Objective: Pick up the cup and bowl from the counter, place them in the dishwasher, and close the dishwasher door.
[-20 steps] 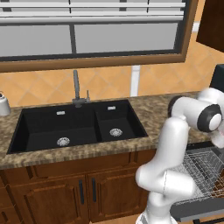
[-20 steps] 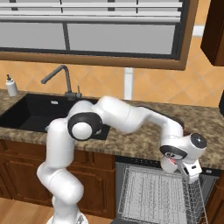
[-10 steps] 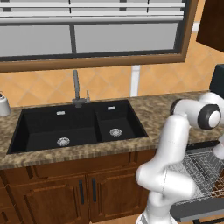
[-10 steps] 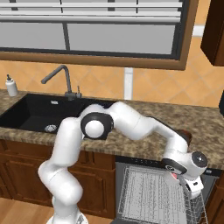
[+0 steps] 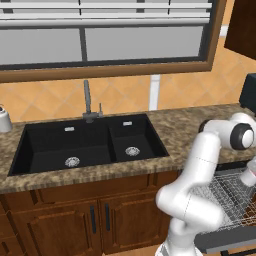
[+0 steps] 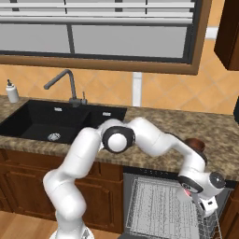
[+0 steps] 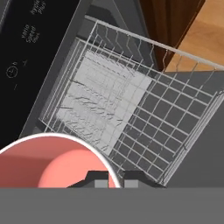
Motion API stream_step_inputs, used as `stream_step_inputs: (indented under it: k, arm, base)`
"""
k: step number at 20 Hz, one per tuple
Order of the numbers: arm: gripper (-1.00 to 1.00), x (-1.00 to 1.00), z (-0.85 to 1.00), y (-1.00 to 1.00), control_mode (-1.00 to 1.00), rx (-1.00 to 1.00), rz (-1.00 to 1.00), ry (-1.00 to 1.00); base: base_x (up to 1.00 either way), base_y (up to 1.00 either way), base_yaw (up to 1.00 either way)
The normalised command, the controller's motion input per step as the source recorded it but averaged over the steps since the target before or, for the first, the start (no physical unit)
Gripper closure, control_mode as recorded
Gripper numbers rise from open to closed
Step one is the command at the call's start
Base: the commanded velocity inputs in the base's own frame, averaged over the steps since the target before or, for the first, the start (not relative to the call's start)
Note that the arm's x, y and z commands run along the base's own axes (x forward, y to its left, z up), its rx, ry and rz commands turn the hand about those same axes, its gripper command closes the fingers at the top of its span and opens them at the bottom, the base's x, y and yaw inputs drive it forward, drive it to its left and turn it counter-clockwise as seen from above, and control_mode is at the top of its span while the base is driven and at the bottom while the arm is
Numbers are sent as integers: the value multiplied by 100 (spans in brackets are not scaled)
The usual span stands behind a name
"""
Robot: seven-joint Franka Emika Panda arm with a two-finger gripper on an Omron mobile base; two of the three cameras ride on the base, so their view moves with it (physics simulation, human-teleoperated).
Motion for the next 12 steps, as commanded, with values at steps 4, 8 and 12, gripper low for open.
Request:
stream_step_inputs:
  k: [4,8,12]
  arm:
    - [100,36,-48,-8,-100,5,0,0]
    - [100,10,-54,-26,-100,1,0,0]
    - [100,16,-57,-40,-100,0,-2,0]
  base:
    - [0,0,0]
    - [0,0,0]
    - [0,0,0]
